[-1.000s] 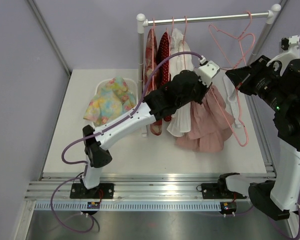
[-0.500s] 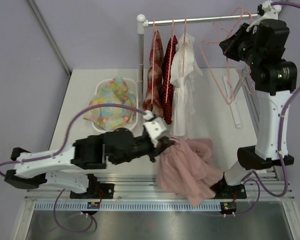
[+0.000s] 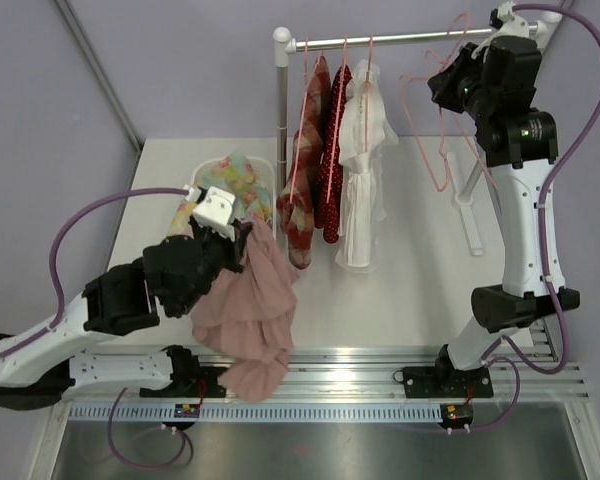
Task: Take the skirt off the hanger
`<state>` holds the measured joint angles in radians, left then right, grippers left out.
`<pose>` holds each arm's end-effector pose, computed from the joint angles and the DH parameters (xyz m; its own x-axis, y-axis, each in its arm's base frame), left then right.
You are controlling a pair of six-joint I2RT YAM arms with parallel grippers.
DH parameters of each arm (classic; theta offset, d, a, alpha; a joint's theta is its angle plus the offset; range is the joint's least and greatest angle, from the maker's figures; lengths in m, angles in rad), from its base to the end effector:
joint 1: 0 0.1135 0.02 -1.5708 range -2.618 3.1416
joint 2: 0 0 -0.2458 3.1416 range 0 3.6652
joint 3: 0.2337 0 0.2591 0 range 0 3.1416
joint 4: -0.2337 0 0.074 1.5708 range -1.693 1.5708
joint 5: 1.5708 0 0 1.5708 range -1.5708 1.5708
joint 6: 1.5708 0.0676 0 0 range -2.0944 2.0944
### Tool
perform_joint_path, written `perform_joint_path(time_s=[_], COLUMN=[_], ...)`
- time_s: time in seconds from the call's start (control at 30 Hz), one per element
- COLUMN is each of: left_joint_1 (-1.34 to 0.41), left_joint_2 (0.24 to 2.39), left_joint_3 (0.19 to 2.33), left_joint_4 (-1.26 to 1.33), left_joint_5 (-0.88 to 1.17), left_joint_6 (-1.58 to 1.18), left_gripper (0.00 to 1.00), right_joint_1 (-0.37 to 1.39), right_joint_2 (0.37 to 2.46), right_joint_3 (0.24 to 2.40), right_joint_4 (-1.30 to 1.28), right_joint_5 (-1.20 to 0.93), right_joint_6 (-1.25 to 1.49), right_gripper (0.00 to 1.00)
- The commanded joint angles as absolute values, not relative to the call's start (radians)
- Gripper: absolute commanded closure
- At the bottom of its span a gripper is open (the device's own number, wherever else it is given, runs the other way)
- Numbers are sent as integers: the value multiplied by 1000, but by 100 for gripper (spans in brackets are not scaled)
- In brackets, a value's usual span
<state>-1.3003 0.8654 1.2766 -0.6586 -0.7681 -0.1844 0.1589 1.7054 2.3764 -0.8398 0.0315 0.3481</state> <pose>0.0951 -0.1673 0.4264 -0.1584 0.0777 -0.9843 0.4924 0.8703 -0.0105 0.3485 0.0537 0.5370 -0.1994 0.3133 -0.9285 -0.0633 0.9414 0.3313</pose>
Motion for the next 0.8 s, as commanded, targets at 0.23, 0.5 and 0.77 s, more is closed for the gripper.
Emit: perform_joint_path(time_s=[0.23, 0.5, 0.77], left_joint_1=[-878, -541, -247], left_joint_2=[1124, 1445, 1540], left_joint_3=[1751, 2131, 1947], left_joint_4=[-532, -476, -439], left_joint_5=[-669, -617, -458], left_joint_6=[47, 190, -64], left_gripper=[100, 100, 100], right_joint_1=[163, 163, 164], right_joint_2=[1554, 1503, 1353], right_joint_3=[2106, 2056, 1925], right_joint_4=[-707, -727, -718], right_joint_5=[23, 18, 87], right_joint_6=[331, 359, 333], right_gripper=[100, 13, 1])
